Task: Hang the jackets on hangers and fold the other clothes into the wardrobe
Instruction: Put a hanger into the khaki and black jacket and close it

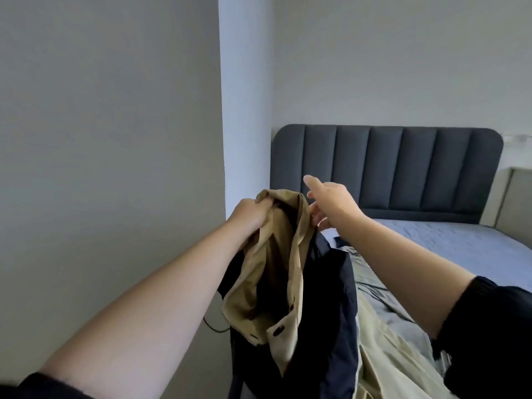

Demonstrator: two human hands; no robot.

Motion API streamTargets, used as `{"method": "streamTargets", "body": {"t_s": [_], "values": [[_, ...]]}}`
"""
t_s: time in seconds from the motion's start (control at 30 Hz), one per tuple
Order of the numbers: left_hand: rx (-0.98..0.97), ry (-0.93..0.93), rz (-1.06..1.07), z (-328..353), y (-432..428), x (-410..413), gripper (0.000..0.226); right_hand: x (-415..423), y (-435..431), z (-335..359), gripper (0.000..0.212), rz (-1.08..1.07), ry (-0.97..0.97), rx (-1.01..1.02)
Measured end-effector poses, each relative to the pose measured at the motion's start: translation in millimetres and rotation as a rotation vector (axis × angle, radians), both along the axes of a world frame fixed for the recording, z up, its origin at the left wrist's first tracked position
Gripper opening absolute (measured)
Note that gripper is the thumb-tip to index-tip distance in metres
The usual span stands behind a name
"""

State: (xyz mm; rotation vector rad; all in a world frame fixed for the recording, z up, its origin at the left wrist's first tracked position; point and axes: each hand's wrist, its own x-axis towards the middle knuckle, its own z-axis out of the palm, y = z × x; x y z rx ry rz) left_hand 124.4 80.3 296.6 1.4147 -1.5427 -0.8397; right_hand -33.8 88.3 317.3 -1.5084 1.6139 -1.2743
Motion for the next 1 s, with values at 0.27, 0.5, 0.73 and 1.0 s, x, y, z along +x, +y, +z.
{"method": "streamTargets", "body": {"t_s": [0.27,0.5,0.73,1.0], "values": [[0.075,0.041,-0.122,-19.9,-1.1,5.5,0.025,-0.2,0.5,-44.8,0.005,0.023,0.433,0.044],[0.006,0.037,-0.271,-43.6,-13.8,33.9,0.011,-28.8,-12.5,-52.7,0.022,0.211,-0.485,0.391],[0.246,0.348,-0.434,-54.0,-7.5,56.7,0.022,-32.5,-4.9,-57.9,0.024,0.377,-0.510,0.465],[-0.403,-0.337,0.015,-63.0,-10.4,32.5,0.017,-20.7,-15.1,-72.0,0.035,0.334,-0.622,0.478]]}}
